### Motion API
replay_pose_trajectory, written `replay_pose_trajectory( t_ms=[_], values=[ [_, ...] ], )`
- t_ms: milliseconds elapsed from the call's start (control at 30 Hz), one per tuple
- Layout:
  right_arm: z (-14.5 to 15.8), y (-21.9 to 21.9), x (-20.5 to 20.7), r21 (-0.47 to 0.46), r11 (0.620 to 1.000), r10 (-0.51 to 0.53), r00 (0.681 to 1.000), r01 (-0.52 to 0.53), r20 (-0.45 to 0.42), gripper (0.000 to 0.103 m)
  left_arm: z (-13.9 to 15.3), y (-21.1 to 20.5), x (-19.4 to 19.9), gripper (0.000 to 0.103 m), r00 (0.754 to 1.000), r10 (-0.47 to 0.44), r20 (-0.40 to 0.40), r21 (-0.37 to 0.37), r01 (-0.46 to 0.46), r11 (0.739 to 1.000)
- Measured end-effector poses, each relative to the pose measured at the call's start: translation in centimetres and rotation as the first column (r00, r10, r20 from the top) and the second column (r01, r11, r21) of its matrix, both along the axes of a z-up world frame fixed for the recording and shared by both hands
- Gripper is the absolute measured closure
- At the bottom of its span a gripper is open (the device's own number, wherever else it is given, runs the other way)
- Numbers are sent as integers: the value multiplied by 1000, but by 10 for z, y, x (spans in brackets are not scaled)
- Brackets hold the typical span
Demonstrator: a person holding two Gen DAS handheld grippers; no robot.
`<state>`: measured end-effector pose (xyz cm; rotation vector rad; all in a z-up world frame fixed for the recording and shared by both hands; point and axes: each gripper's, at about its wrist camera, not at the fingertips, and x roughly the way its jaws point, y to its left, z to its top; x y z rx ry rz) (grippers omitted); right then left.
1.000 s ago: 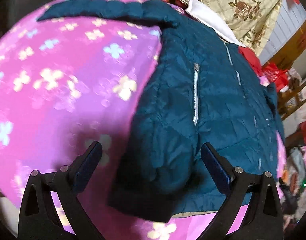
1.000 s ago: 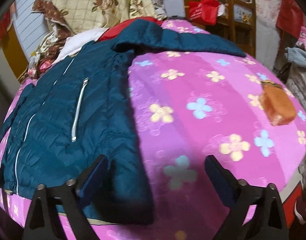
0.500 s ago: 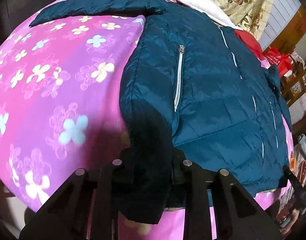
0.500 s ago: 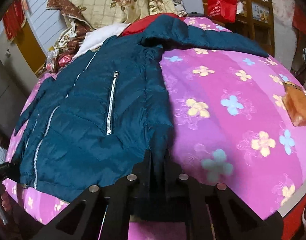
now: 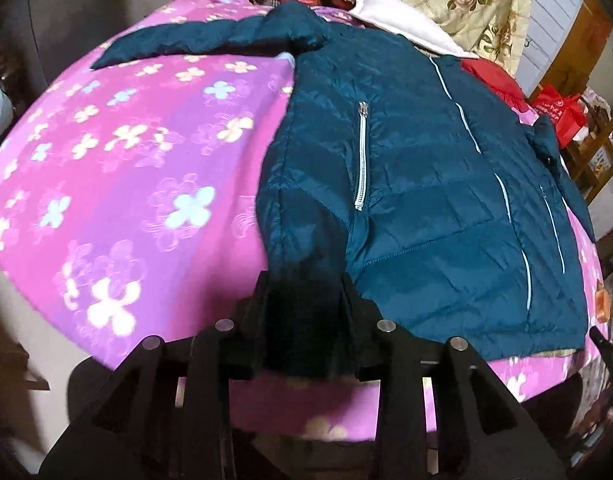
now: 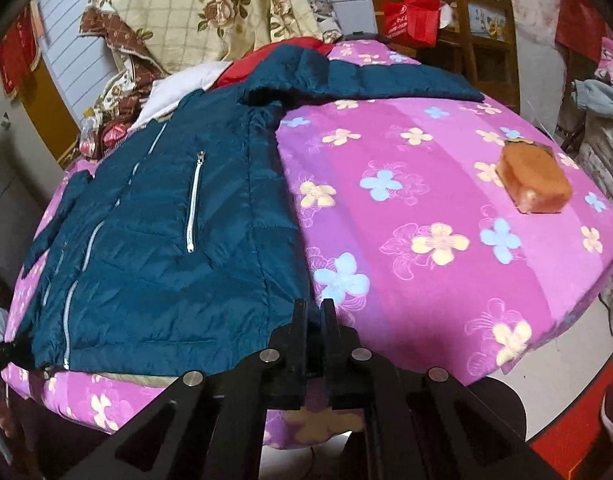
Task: Fold large clothes
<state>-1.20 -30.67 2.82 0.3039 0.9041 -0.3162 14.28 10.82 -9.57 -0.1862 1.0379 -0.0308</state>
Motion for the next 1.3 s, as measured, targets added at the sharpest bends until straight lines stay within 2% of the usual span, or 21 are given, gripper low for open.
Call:
replay_pose_trajectory(
  t_ms=[67,100,133,200,300,367,600,767,1000,1133,1300],
  values=[
    [4,-1,-1,-1,1000,1,1000,-1,16,95,7,9,-8,71,1000,9,11,-9,-9,1000],
    [6,0,-1,-5,1000,3,1000,-3,23,81,9,13,-11,70,1000,15,16,-16,-15,1000],
    [8,2,1,-7,1000,7,1000,-7,27,52,12,18,-13,68,999,24,22,-24,-24,999],
    [13,4,1,-8,1000,0,997,1,72,26,18,26,-16,68,998,46,34,-18,-46,999],
    [23,14,5,-32,999,0,995,3,97,26,26,40,-15,66,994,91,58,6,-92,996],
    [29,22,10,-42,999,24,995,-20,99,26,29,48,-14,60,991,120,63,11,-120,993],
    [50,80,37,-106,978,191,975,-179,111,26,38,79,-1,55,976,201,86,5,-202,979],
    [52,139,72,-162,929,351,931,-332,104,26,47,94,26,54,965,230,124,28,-235,972],
    [55,211,111,-286,853,482,869,-437,112,26,53,127,62,50,949,287,132,-34,-285,958],
    [51,235,133,-266,846,505,856,-463,115,26,55,151,83,50,936,325,133,-55,-320,946],
    [31,254,163,-203,835,533,843,-511,73,26,52,191,111,49,908,404,112,-121,-391,913]
  ],
)
